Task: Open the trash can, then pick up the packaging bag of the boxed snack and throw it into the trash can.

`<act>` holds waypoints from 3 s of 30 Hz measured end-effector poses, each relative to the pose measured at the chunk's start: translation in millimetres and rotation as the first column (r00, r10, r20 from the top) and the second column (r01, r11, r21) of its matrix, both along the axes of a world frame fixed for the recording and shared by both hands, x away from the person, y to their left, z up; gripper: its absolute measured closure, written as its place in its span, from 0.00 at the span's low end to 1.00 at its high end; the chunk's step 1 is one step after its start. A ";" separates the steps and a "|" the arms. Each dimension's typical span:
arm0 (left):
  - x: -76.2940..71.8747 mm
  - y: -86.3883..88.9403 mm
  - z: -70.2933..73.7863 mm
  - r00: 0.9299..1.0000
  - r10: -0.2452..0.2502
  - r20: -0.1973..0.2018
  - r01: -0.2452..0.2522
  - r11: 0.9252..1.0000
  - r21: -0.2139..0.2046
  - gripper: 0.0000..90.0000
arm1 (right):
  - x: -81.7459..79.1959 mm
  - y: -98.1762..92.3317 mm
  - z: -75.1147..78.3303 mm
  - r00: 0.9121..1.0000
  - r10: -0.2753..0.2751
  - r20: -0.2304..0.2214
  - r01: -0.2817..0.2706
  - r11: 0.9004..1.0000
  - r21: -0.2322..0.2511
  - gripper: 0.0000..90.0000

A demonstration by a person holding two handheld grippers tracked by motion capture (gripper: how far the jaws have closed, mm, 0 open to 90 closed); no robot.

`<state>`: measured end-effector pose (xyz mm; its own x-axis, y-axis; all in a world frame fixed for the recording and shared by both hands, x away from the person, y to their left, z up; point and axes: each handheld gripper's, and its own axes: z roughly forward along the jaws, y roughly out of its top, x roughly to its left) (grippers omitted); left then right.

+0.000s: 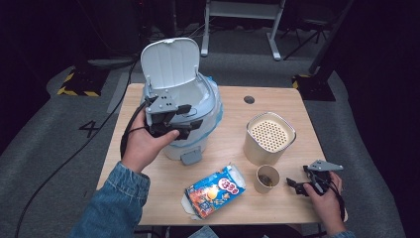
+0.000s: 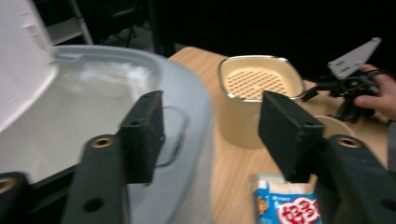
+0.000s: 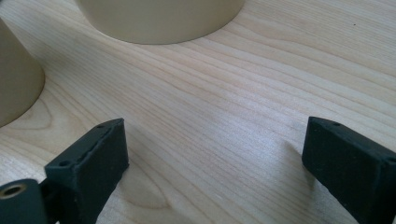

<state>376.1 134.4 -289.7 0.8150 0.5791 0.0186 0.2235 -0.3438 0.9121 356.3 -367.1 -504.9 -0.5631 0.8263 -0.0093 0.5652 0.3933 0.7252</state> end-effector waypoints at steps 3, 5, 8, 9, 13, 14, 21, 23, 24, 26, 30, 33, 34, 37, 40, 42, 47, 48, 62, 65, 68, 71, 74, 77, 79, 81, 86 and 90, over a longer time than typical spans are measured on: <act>-4.5 -8.6 -4.0 1.000 -0.031 0.000 0.031 0.999 -0.011 0.37 | -0.1 0.0 0.0 1.000 0.000 0.000 0.000 1.000 0.000 0.08; -6.9 -14.2 -7.2 0.999 -0.052 -0.014 0.051 0.998 -0.019 0.36 | -0.3 0.1 0.1 1.000 0.000 0.000 0.000 1.000 -0.001 0.08; -9.1 -28.2 -19.0 0.995 -0.086 -0.046 0.086 0.996 -0.001 0.34 | -0.7 0.2 0.1 1.000 0.000 0.001 0.000 1.000 0.000 0.09; -9.3 -31.1 -22.3 0.994 -0.096 -0.052 0.096 0.995 0.006 0.34 | -0.7 0.2 0.1 1.000 -0.001 0.002 0.001 1.000 0.000 0.09; -10.7 -38.5 -33.1 0.989 -0.125 -0.080 0.126 0.992 0.007 0.34 | -0.5 0.2 0.1 1.000 -0.001 0.000 0.001 1.000 0.002 0.09; -11.6 -40.9 -37.8 0.987 -0.132 -0.091 0.133 0.991 0.006 0.34 | -0.2 0.1 0.1 1.000 0.001 0.000 -0.001 1.000 0.002 0.08; -12.1 -53.3 -75.8 0.975 -0.129 -0.183 0.140 0.989 0.045 0.33 | -0.1 0.1 0.1 1.000 0.002 0.000 -0.002 1.000 0.000 0.08; -9.9 -57.2 -93.3 0.967 -0.118 -0.228 0.137 0.988 0.070 0.34 | -0.1 0.1 0.1 1.000 0.002 0.000 -0.002 1.000 0.000 0.08; -9.9 -57.2 -93.3 0.967 -0.118 -0.228 0.137 0.988 0.070 0.36 | -0.1 0.1 0.1 1.000 0.002 0.000 -0.002 1.000 0.000 0.08; -5.1 -61.0 -113.5 0.951 -0.122 -0.285 0.150 0.986 0.079 0.37 | -0.1 0.1 0.1 1.000 0.002 0.000 -0.002 1.000 0.000 0.08; 0.4 -63.5 -132.4 0.935 -0.110 -0.336 0.151 0.984 0.098 0.40 | -0.1 0.1 0.1 1.000 0.002 0.000 -0.002 1.000 0.001 0.08; 4.7 -67.2 -149.4 0.920 -0.101 -0.379 0.154 0.982 0.113 0.40 | -0.1 0.1 0.1 1.000 0.002 0.000 -0.002 1.000 0.001 0.08; 5.4 -68.9 -153.7 0.916 -0.098 -0.389 0.155 0.981 0.118 0.40 | -0.1 0.1 0.1 1.000 0.003 0.000 -0.003 1.000 0.001 0.08; 8.5 -76.0 -166.9 0.901 -0.091 -0.424 0.166 0.976 0.144 0.41 | -0.1 0.1 0.1 1.000 0.002 0.000 -0.002 1.000 0.001 0.08; 10.3 -80.6 -172.9 0.891 -0.091 -0.444 0.174 0.973 0.151 0.43 | -0.1 0.1 0.1 1.000 0.002 -0.001 -0.002 1.000 0.002 0.08; 12.7 -85.9 -179.1 0.885 -0.082 -0.459 0.184 0.966 0.183 0.44 | -0.1 0.1 0.1 1.000 0.002 0.000 -0.002 1.000 0.002 0.08; 15.4 -91.9 -187.0 0.868 -0.070 -0.492 0.206 0.952 0.228 0.46 | -0.1 0.1 0.1 1.000 0.002 0.000 -0.002 1.000 0.000 0.08; 15.5 -92.9 -188.5 0.864 -0.069 -0.499 0.211 0.949 0.234 0.47 | -0.1 0.1 0.1 1.000 0.002 0.000 -0.002 1.000 0.001 0.08; 20.8 -91.7 -186.2 0.869 -0.057 -0.491 0.229 0.927 0.298 0.92 | -0.1 0.1 0.1 1.000 0.002 0.000 -0.002 1.000 0.001 0.08; 19.6 -87.9 -179.7 0.869 -0.068 -0.490 0.226 0.936 0.271 0.96 | -0.1 0.1 0.1 1.000 0.002 0.000 -0.002 1.000 0.000 0.08; 17.7 -82.0 -169.9 0.875 -0.102 -0.474 0.228 0.949 0.218 0.98 | -0.1 0.1 0.1 1.000 0.002 0.001 -0.002 1.000 0.000 0.08; 14.8 -77.3 -160.9 0.882 -0.124 -0.454 0.224 0.959 0.174 0.98 | -0.1 0.1 0.1 1.000 0.002 0.000 -0.002 1.000 0.001 0.08; 10.3 -69.9 -148.8 0.890 -0.164 -0.425 0.224 0.970 0.095 0.98 | -0.1 0.1 0.1 1.000 0.003 0.001 -0.003 1.000 0.000 0.08; 5.6 -63.5 -137.0 0.905 -0.193 -0.380 0.228 0.972 0.051 0.98 | -0.1 0.1 0.1 1.000 0.002 0.000 -0.002 1.000 0.000 0.08; 3.5 -58.9 -128.9 0.916 -0.199 -0.347 0.221 0.975 0.026 0.98 | -0.1 0.1 0.1 1.000 0.002 0.000 -0.002 1.000 0.000 0.08; 0.8 -52.4 -118.6 0.933 -0.199 -0.301 0.198 0.980 -0.035 0.98 | -0.1 0.1 0.1 1.000 0.002 0.000 -0.002 1.000 0.000 0.08; -1.4 -43.1 -106.1 0.954 -0.196 -0.225 0.175 0.978 -0.110 0.98 | -0.1 0.1 0.1 1.000 0.002 0.000 -0.002 1.000 0.001 0.08; -3.1 -36.0 -95.2 0.967 -0.202 -0.154 0.172 0.967 -0.186 0.98 | -0.1 0.1 0.1 1.000 0.002 0.000 -0.002 1.000 0.001 0.08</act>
<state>373.0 98.4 -384.9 0.8917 0.3985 -0.2148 0.3267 -0.2379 0.9147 356.1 -366.9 -504.9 -0.5649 0.8251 -0.0081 0.5645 0.3936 0.7256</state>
